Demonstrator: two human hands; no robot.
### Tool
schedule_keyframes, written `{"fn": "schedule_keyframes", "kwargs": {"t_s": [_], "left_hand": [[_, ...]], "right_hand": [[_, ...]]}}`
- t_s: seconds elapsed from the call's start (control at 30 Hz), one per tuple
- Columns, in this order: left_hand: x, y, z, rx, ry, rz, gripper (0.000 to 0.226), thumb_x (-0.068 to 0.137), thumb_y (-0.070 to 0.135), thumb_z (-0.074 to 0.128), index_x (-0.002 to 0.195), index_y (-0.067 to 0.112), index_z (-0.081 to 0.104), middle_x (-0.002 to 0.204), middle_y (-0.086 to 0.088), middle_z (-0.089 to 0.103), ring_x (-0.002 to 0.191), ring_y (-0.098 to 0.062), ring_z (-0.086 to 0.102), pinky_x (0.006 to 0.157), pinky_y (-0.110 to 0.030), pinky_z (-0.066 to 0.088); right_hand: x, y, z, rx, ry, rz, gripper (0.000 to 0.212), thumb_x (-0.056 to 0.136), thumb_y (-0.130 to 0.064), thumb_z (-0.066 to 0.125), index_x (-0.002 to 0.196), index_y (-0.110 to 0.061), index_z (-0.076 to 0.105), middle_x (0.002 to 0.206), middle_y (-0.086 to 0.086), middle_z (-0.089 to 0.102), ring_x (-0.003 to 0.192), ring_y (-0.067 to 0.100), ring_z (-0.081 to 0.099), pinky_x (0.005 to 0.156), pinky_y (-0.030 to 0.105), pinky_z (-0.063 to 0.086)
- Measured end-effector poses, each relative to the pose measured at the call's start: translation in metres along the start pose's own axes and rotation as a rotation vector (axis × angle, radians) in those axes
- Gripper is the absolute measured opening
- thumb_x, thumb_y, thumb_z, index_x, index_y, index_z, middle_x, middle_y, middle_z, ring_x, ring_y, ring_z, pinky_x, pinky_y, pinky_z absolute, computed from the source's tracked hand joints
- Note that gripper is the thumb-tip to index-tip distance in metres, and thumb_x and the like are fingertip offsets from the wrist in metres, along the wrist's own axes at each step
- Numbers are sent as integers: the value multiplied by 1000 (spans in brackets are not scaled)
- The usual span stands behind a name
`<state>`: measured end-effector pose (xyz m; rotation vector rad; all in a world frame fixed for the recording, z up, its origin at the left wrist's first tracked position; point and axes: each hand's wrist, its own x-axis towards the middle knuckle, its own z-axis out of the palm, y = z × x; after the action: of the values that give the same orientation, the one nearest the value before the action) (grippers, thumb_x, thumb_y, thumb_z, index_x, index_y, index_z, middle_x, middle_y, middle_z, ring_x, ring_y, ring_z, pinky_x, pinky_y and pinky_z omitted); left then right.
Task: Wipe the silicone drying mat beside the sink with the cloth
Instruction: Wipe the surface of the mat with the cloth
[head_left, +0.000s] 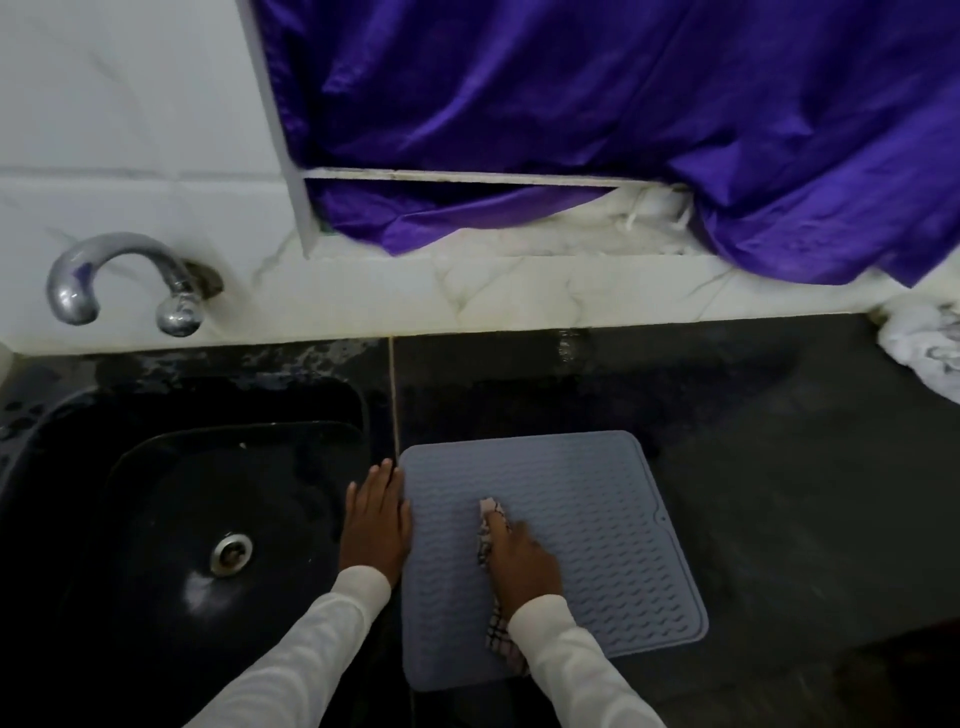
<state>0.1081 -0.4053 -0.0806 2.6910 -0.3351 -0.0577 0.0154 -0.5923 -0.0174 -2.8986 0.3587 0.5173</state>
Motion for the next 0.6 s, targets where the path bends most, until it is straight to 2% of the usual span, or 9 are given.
{"fn": "schedule_keyframes", "kwargs": {"t_s": [0.2, 0.33, 0.47, 0.6], "left_hand": [[-1, 0, -3, -11, -6, -5, 56, 97, 40, 23, 148, 16, 30, 156, -4, 25, 145, -18, 15, 119, -44, 6], [0, 1, -2, 20, -10, -7, 58, 96, 41, 23, 146, 15, 34, 155, -5, 28, 144, -20, 19, 118, -47, 10], [0, 2, -1, 29, -16, -17, 60, 95, 42, 20, 146, 14, 33, 155, -6, 28, 144, -21, 20, 118, -46, 9], [1, 0, 1, 58, -18, -22, 60, 95, 42, 19, 146, 13, 33, 154, -7, 28, 143, -22, 21, 118, -48, 11]], "right_hand": [[3, 73, -11, -9, 3, 149, 73, 99, -29, 40, 151, -35, -11, 139, 15, 39, 110, 32, 56, 90, 45, 48], [6, 114, -26, 78, 20, 260, 57, 103, -36, 25, 151, -38, -6, 142, 12, 39, 115, 32, 55, 94, 45, 45], [15, 153, -37, -7, 7, 303, 62, 102, -24, 25, 149, -38, -13, 143, 15, 39, 112, 32, 57, 91, 43, 48], [20, 187, -54, -59, 11, 421, 60, 100, -22, 25, 151, -34, -3, 130, 12, 47, 104, 31, 61, 83, 41, 49]]}}
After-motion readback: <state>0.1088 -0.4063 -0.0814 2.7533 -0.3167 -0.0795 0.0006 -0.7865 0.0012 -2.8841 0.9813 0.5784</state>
